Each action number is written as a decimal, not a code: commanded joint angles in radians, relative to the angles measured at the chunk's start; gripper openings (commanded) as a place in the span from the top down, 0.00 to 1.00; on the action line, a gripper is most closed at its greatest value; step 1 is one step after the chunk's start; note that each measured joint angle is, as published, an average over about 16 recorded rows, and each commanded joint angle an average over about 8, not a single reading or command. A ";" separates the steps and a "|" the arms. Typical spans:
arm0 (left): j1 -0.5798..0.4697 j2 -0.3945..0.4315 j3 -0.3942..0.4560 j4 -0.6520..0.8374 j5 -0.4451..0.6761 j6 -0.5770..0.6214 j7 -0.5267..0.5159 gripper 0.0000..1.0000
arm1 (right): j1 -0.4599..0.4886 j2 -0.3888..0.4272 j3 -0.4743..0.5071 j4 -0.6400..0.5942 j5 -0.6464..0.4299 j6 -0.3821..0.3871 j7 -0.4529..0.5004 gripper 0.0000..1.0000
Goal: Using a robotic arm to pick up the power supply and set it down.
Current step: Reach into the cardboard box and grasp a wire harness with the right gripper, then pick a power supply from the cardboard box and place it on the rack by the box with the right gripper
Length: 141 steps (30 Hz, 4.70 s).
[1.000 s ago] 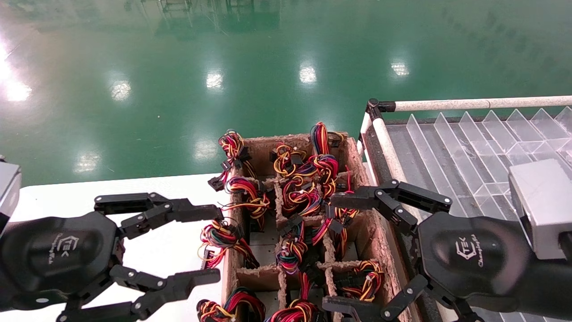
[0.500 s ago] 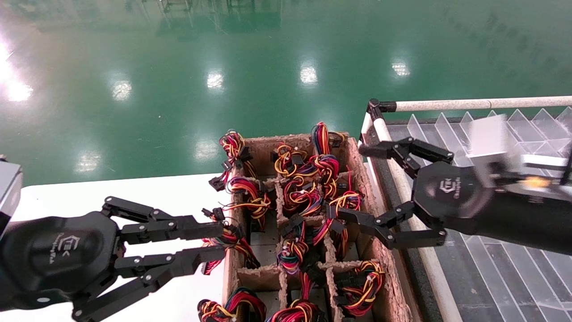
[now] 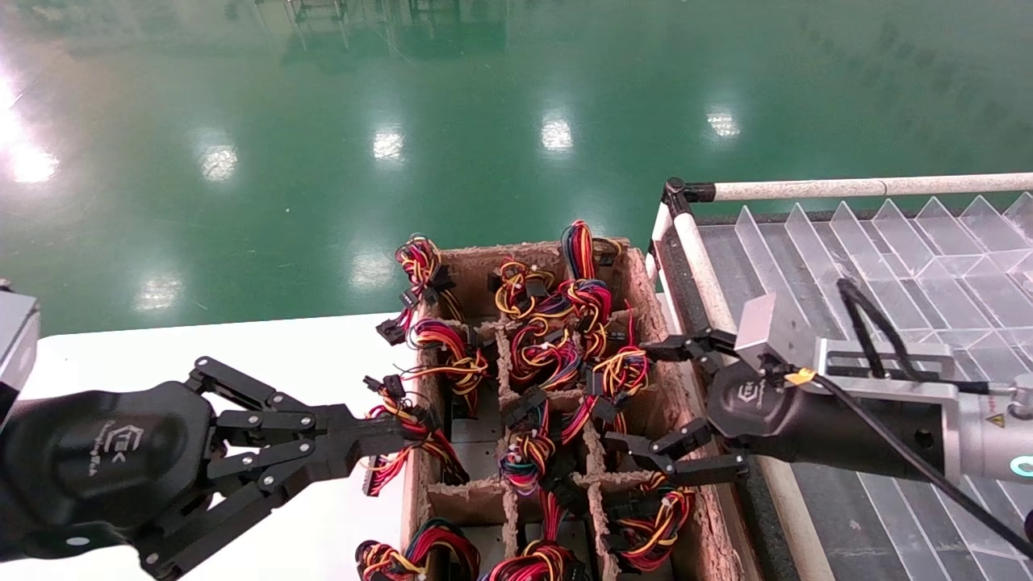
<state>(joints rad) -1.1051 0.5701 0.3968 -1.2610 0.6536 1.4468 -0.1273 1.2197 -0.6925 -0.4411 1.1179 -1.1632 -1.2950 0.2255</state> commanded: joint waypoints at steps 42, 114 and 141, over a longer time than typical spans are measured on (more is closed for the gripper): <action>0.000 0.000 0.000 0.000 0.000 0.000 0.000 1.00 | -0.061 -0.020 0.011 -0.028 0.020 0.061 0.008 1.00; 0.000 0.000 0.000 0.000 0.000 0.000 0.000 1.00 | 0.764 -0.163 0.073 -0.959 -0.238 0.157 -0.890 1.00; 0.000 0.000 0.001 0.000 0.000 0.000 0.000 1.00 | 0.706 -0.312 0.100 -1.106 -0.198 0.268 -0.996 1.00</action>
<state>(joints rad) -1.1053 0.5699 0.3975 -1.2610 0.6532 1.4466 -0.1270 1.9264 -1.0029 -0.3431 0.0139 -1.3643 -1.0280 -0.7698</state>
